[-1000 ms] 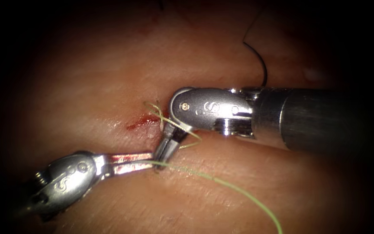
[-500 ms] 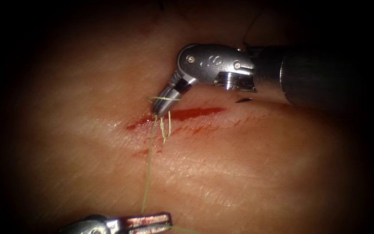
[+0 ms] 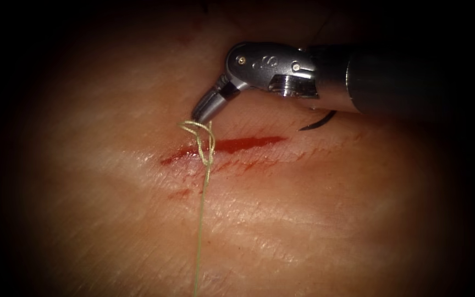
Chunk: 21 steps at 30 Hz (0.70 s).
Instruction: Wound Closure
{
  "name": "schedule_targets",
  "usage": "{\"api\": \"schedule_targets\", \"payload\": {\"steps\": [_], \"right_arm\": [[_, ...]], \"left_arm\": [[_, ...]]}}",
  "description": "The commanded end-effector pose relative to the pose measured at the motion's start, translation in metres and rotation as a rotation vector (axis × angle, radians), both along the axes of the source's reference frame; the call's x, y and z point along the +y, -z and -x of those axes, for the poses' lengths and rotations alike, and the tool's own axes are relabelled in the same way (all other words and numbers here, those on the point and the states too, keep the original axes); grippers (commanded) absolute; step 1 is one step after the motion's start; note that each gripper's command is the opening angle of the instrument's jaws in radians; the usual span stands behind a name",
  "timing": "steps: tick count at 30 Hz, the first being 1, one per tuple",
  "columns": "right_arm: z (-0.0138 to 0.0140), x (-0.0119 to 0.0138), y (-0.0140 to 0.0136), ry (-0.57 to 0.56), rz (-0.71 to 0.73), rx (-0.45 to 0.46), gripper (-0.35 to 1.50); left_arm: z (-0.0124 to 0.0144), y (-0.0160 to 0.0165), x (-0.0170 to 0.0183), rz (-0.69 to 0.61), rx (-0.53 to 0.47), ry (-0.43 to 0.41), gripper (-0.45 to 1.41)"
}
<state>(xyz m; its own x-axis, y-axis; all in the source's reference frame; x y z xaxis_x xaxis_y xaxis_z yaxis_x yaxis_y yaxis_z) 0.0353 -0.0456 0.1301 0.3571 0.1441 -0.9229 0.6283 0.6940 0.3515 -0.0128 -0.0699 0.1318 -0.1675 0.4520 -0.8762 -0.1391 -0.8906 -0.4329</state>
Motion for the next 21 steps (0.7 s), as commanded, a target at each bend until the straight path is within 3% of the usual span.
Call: {"api": "schedule_targets", "payload": {"steps": [1, 10, 21], "right_arm": [[-0.0011, 0.0010, -0.0008, -0.016, 0.005, -0.006, -0.35], [-0.0027, 0.0030, -0.0021, -0.103, 0.030, -0.064, -0.35], [-0.0044, 0.0037, -0.0024, -0.165, 0.069, -0.074, -0.35]], "left_arm": [[0.0006, -0.0007, -0.0004, -0.004, -0.003, -0.003, -0.45], [0.0012, -0.0006, -0.0034, -0.027, -0.002, -0.001, -0.45], [0.0041, -0.0016, -0.0101, -0.101, -0.021, -0.007, -0.45]]}}
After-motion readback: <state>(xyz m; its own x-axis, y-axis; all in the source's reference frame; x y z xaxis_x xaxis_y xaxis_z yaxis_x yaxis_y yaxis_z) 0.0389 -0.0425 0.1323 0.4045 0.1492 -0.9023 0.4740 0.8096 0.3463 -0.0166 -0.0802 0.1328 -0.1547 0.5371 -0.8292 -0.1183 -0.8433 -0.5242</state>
